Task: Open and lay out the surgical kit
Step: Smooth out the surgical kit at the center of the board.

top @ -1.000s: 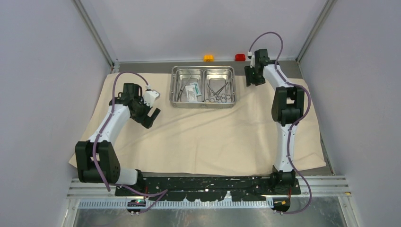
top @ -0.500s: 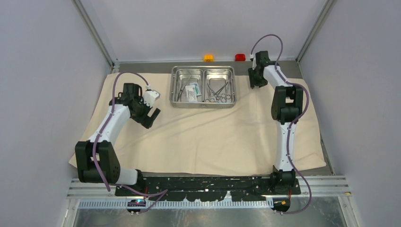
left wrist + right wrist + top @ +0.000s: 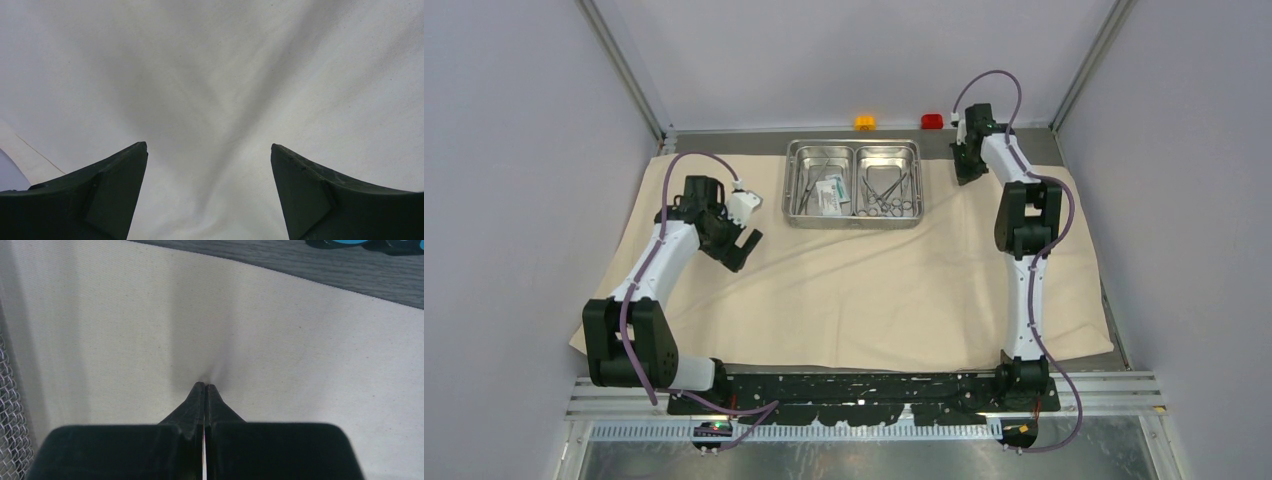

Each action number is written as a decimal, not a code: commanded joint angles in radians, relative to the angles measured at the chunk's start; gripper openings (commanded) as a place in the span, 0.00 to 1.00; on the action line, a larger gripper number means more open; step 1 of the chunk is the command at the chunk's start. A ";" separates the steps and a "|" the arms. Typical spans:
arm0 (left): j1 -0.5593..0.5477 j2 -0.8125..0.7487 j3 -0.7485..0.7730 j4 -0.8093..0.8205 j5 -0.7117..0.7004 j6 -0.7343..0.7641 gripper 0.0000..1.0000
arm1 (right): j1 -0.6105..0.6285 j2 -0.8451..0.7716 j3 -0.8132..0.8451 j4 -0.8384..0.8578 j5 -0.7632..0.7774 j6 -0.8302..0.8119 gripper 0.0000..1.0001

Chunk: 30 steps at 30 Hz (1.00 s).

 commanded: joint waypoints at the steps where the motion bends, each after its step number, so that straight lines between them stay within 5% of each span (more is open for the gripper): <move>1: -0.006 -0.038 0.021 0.009 -0.011 0.015 0.96 | -0.026 0.064 0.023 -0.028 0.010 -0.008 0.00; 30: -0.006 -0.037 0.030 0.002 -0.020 0.019 0.96 | -0.029 0.248 0.327 -0.131 0.241 -0.127 0.00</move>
